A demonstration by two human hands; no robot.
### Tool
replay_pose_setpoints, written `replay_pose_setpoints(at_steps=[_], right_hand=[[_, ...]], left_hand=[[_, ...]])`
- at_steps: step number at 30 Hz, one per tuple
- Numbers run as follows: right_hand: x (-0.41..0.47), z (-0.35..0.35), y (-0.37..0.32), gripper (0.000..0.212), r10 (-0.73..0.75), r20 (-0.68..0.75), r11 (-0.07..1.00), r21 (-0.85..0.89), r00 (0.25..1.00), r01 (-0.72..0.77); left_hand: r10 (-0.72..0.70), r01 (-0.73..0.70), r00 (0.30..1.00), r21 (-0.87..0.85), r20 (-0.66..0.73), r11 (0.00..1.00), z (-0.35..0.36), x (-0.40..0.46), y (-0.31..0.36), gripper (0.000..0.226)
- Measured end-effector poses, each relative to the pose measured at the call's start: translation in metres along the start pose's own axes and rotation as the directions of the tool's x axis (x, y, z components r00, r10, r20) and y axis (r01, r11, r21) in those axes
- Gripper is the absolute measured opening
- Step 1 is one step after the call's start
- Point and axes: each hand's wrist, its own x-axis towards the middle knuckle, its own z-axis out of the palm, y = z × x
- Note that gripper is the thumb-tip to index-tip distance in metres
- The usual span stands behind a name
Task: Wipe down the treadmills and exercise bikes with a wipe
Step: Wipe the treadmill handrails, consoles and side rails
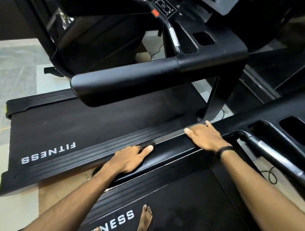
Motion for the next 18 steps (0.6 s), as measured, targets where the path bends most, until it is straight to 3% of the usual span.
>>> replay_pose_setpoints(at_steps=[3,5,7,9,10,12,15,18], right_hand=[[0.025,0.01,-0.05,0.067,-0.065,0.112,0.997,-0.023,0.992,0.068],[0.001,0.022,-0.08,0.055,-0.252,-0.041,0.968,-0.026,0.967,0.251],[-0.037,0.03,-0.077,0.044,-0.459,-0.208,0.881,0.018,0.864,0.473],[-0.057,0.031,-0.044,0.046,-0.517,-0.284,0.825,0.086,0.808,0.558],[-0.055,0.027,-0.019,0.047,-0.48,-0.29,0.851,0.074,0.828,0.519],[-0.034,0.02,0.03,0.046,-0.297,-0.274,0.952,-0.01,0.915,0.306],[0.013,0.0,0.058,0.056,0.028,-0.101,0.999,-0.014,0.994,-0.029],[0.041,0.0,0.019,0.075,0.079,0.068,0.997,-0.014,0.995,-0.078]], left_hand=[[0.001,-0.001,1.0,0.051,-0.003,0.999,0.003,0.011,0.009,0.081],[0.0,0.001,1.0,0.077,-0.017,0.997,0.004,0.014,0.014,0.083],[-0.005,0.007,1.0,0.071,-0.026,0.997,0.005,0.015,0.013,0.086],[-0.008,0.01,0.999,0.055,-0.031,0.998,0.006,0.015,0.01,0.092],[-0.011,0.013,0.999,0.047,-0.035,0.999,0.007,0.015,0.009,0.093],[-0.004,0.005,0.999,0.045,-0.039,0.999,0.008,0.015,0.011,0.09],[0.012,-0.01,0.999,0.046,-0.05,0.999,0.006,0.014,0.014,0.085],[0.006,-0.004,0.998,0.032,-0.061,0.999,0.006,0.014,0.012,0.085]])
